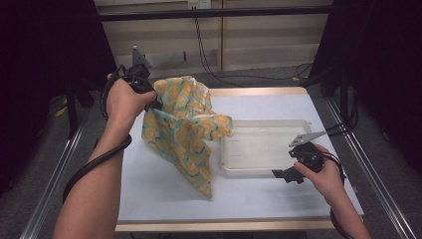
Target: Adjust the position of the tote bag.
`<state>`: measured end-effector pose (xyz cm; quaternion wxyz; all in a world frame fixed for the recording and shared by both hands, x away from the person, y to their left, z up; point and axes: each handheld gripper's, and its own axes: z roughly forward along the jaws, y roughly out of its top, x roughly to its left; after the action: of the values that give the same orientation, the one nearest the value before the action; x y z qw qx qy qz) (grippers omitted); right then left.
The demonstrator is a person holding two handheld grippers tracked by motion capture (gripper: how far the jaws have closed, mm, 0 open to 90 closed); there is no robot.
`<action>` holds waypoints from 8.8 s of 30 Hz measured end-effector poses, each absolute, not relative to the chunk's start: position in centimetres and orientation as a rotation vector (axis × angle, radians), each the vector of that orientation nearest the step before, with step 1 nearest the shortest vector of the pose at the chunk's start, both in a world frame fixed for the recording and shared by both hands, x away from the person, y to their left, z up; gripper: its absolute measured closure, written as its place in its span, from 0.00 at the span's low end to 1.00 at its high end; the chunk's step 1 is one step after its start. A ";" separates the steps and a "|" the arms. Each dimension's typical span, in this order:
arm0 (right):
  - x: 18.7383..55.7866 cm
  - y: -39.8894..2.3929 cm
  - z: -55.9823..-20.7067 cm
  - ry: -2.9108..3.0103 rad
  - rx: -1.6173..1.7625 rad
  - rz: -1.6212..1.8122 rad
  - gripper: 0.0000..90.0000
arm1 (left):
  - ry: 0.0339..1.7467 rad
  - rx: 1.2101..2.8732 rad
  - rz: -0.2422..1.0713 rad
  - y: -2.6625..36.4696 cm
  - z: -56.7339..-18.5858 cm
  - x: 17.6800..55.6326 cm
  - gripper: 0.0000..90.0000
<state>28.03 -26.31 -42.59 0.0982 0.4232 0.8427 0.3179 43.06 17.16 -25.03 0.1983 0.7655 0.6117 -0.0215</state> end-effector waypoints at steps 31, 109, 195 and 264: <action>28.0 -26.3 -43.0 2.514 1.240 0.925 0.02 | 1.255 2.423 -0.068 16.7 -23.4 44.4 0.80; 28.1 -26.2 -43.2 2.531 1.238 0.903 0.02 | 1.122 2.514 -0.049 16.0 -22.5 44.5 0.66; 30.2 -23.8 -41.2 2.605 1.161 0.974 0.02 | 0.840 2.479 -0.087 20.4 -23.5 41.4 0.38; 34.9 -17.3 -31.7 2.710 0.938 1.186 0.11 | 0.903 2.411 -0.049 23.9 -24.4 39.1 0.60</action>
<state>34.85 -17.26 -31.67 0.0191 0.3022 0.8731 0.3821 39.08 23.94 -24.42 0.2797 0.8990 0.3366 -0.0183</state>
